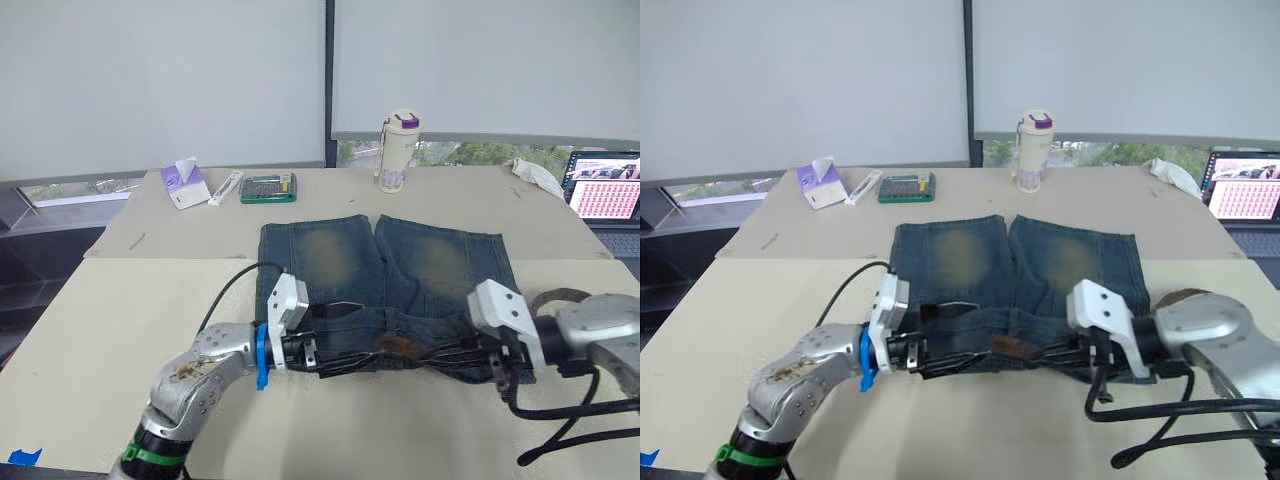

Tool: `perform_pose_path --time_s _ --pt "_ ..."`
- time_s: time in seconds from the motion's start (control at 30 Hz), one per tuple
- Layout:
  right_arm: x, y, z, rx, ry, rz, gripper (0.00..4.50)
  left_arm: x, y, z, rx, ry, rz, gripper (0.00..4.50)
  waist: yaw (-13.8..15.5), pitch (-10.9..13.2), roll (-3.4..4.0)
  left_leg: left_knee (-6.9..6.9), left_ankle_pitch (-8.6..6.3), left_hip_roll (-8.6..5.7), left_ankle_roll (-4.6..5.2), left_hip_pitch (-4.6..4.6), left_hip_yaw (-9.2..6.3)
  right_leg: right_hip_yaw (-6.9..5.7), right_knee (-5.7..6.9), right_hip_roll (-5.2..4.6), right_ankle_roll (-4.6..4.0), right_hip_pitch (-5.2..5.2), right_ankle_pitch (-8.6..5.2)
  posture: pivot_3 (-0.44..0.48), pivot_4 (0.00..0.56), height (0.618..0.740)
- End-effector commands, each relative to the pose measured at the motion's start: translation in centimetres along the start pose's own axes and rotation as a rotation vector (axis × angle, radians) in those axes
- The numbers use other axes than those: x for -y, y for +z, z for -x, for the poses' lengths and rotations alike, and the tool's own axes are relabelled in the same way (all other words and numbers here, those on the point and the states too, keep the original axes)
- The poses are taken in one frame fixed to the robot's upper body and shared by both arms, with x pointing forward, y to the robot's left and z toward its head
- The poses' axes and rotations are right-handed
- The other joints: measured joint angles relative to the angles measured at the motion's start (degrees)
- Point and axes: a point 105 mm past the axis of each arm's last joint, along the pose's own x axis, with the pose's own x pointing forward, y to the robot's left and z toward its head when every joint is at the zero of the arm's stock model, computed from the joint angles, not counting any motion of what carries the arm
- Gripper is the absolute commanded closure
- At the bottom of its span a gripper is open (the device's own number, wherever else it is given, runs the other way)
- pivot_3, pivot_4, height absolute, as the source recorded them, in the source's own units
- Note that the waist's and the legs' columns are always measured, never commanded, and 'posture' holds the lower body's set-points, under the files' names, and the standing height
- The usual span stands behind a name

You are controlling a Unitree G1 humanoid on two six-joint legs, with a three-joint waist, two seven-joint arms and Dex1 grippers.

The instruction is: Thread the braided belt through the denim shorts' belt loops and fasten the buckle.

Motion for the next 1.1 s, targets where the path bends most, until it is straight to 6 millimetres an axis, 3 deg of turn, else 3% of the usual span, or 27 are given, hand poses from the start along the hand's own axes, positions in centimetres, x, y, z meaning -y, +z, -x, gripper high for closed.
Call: perform_pose_path --time_s 0.03,0.07,0.17,0.53,0.73,0.83,0.9,1.03,1.1 --pt "-0.1 1.1 -0.1 0.023 0.005 0.032 4.48 0.5 0.5 -0.2 0.018 -0.046 0.005 0.00 -0.01 -0.01 0.01 0.00 0.00 0.01 0.00 0.01 0.00 0.01 0.00 0.00 0.00 0.00 0.00 0.000 0.150 0.740" --pt "-0.1 1.3 -0.1 0.024 0.007 0.036 4.48 0.5 0.4 -0.3 0.018 -0.052 0.009 0.00 0.02 -0.01 0.01 0.00 0.00 0.01 0.00 0.01 0.00 0.00 0.00 0.00 0.00 0.00 0.00 0.000 0.150 0.740" --pt "-0.2 1.7 -0.3 0.036 0.007 0.047 4.50 0.5 0.2 -0.4 0.014 -0.069 0.016 0.79 0.03 -0.02 0.03 0.00 0.00 0.00 0.00 0.01 -0.01 0.00 0.00 -0.01 0.00 0.00 0.00 0.000 0.150 0.740" --pt "0.3 2.8 -0.5 0.094 -0.044 0.082 4.50 0.7 0.2 -1.2 0.038 -0.116 0.083 4.48 0.04 -0.03 0.04 0.01 0.00 -0.01 0.00 0.01 -0.03 0.01 0.00 -0.01 0.00 0.00 0.00 0.000 0.150 0.740" --pt "1.9 3.6 1.4 0.219 -0.210 -0.040 2.34 -1.5 0.6 -1.9 0.106 -0.002 0.240 4.50 0.19 -0.01 0.01 0.06 0.01 -0.03 0.00 -0.01 -0.12 0.00 0.00 -0.02 0.00 0.00 0.01 0.000 0.150 0.740" --pt "2.7 5.0 3.9 0.523 -0.322 -0.231 1.32 -2.6 0.5 -2.7 0.142 0.070 0.402 4.50 0.26 -0.01 -0.11 0.05 0.00 -0.03 0.00 -0.01 -0.20 0.01 0.00 -0.01 0.00 0.01 0.03 0.000 0.150 0.740" --pt "1.3 4.7 4.1 0.623 -0.280 -0.359 0.65 -2.8 0.7 -2.9 0.168 0.077 0.499 4.50 0.51 -0.02 -0.13 0.05 0.00 -0.02 0.00 -0.02 -0.26 0.01 0.03 0.00 -0.01 0.03 0.04 0.000 0.150 0.740" --pt "-2.0 3.5 1.7 0.674 -0.191 -0.534 0.65 -3.0 1.4 -3.3 0.221 0.060 0.646 4.50 0.64 -0.03 -0.13 0.04 0.00 -0.05 0.02 -0.05 -0.25 0.05 0.05 -0.02 -0.01 0.00 0.05 0.000 0.150 0.740" --pt "-1.9 2.2 0.4 0.713 -0.269 -0.599 0.65 -3.0 2.1 -3.3 0.258 0.033 0.710 4.50 0.28 -0.05 -0.11 0.02 0.00 0.01 0.02 -0.06 -0.26 0.05 0.06 0.03 0.01 0.03 0.04 0.000 0.150 0.740"
